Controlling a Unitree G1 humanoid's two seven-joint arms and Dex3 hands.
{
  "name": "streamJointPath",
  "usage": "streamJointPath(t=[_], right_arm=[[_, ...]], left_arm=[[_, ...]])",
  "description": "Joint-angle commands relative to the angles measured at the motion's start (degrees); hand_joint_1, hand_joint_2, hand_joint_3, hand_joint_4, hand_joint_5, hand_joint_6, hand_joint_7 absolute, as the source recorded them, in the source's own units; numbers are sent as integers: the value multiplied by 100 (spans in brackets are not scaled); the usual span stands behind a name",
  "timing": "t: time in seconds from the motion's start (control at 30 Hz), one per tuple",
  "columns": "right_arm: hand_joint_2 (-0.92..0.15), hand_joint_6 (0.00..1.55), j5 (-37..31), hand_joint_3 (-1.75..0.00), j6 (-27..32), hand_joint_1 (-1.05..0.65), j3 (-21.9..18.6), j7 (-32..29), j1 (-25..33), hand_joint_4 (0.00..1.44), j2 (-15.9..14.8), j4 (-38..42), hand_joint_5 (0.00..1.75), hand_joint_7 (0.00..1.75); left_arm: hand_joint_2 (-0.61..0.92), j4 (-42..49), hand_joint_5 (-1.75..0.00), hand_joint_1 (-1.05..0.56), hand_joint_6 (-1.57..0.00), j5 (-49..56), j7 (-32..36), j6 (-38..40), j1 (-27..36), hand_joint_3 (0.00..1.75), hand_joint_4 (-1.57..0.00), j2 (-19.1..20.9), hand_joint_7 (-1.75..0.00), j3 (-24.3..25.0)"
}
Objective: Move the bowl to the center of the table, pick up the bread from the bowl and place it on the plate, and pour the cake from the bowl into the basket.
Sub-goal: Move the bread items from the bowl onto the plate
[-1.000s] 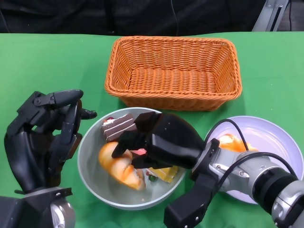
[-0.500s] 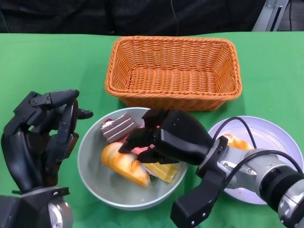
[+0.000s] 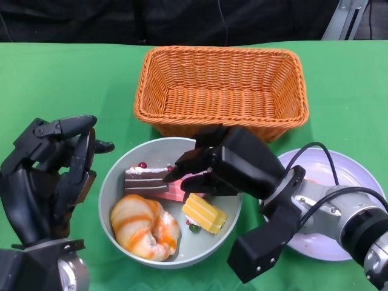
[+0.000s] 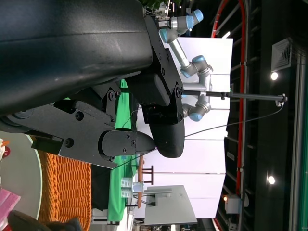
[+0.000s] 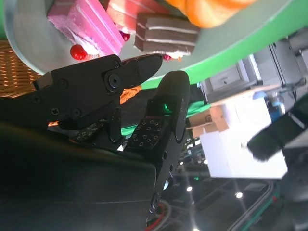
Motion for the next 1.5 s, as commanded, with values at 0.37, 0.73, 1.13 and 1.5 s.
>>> streamJointPath(t=[0.37,0.73,1.13,1.5], right_arm=[[-90,92,209,-1,-210,-13,-245,178,102,80,-73,-54,123,58],[-87,94,181,0,-465,-37,-41,944,139,70,-2,-62,84,6],[-82,68,107,0,-211,-55,140,1345,226,64,350,-60,39,0],[-82,57,250,0,-109,-64,146,1745,271,53,443,27,32,0]], left_arm=[[92,3,-113,-18,-103,-151,-8,-51,-45,33,-88,86,-62,60],[92,-7,-113,-17,-104,-142,-12,-46,-60,34,-88,105,-60,42],[92,-319,-113,-15,-103,-174,25,201,87,35,-87,29,-59,-100],[92,-387,-115,-16,-102,-307,-30,205,83,34,-86,-8,-60,-121]])
